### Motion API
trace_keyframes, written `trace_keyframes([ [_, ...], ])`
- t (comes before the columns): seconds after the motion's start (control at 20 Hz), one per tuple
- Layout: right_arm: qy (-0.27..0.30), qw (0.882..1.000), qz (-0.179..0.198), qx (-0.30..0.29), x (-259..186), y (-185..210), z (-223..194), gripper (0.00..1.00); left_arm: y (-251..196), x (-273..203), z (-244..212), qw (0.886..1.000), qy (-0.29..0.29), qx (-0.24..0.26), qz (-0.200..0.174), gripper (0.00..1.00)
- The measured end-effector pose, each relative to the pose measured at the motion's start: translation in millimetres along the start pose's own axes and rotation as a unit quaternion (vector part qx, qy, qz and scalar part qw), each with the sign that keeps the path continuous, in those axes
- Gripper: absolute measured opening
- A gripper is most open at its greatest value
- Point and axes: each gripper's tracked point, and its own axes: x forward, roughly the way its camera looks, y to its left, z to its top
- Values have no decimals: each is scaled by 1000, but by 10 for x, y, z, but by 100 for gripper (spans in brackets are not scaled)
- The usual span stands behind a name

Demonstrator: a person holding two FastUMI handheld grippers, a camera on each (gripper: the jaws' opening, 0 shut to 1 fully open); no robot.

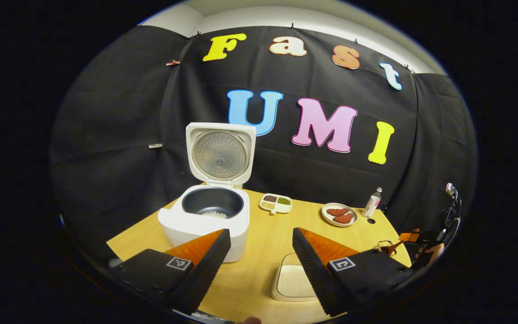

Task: Close the left gripper, press the button to open the rice cooker; take a wooden spoon from the chopstick holder with the right hand, scoop a spoonful of rice and pour it into the rice cooker, then put the wooden spoon back into the chopstick holder.

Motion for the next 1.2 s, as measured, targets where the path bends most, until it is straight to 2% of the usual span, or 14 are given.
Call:
trace_keyframes([
  [0.35, 24, 999, 7, 41, 331, -57, -77, 99, -159, -64, -24, 1000, 3, 27, 13, 95],
  [0.5, 22, 998, 18, 58, 413, -28, -52, 92, -247, -96, -38, 999, 3, 45, 12, 95],
  [0.55, 21, 998, 18, 64, 420, -29, -38, 70, -277, -111, -47, 999, 5, 50, 11, 95],
  [0.6, 21, 997, 22, 72, 443, -18, -28, 69, -318, -127, -57, 998, 6, 55, 9, 95],
  [0.65, 21, 996, 31, 83, 421, 25, -14, 63, -359, -146, -52, 998, 4, 59, 7, 95],
  [0.7, 20, 995, 31, 90, 423, 26, -11, 63, -404, -158, -47, 998, 1, 63, 2, 95],
  [0.8, 13, 996, 21, 91, 442, -42, 7, 54, -490, -182, -42, 997, -5, 71, -6, 95],
  [0.85, 13, 995, 20, 93, 443, -30, 0, 33, -526, -194, -47, 997, -6, 75, -11, 95],
  [0.95, 15, 995, 19, 95, 405, -27, -1, 23, -576, -220, -83, 997, -5, 78, -19, 95],
  [1.0, 14, 995, 20, 98, 395, -20, 19, 27, -595, -240, -85, 997, -5, 78, -23, 95],
  [1.2, -8, 995, 25, 92, 269, 65, 166, 18, -610, -353, -11, 997, -25, 70, -33, 95],
])
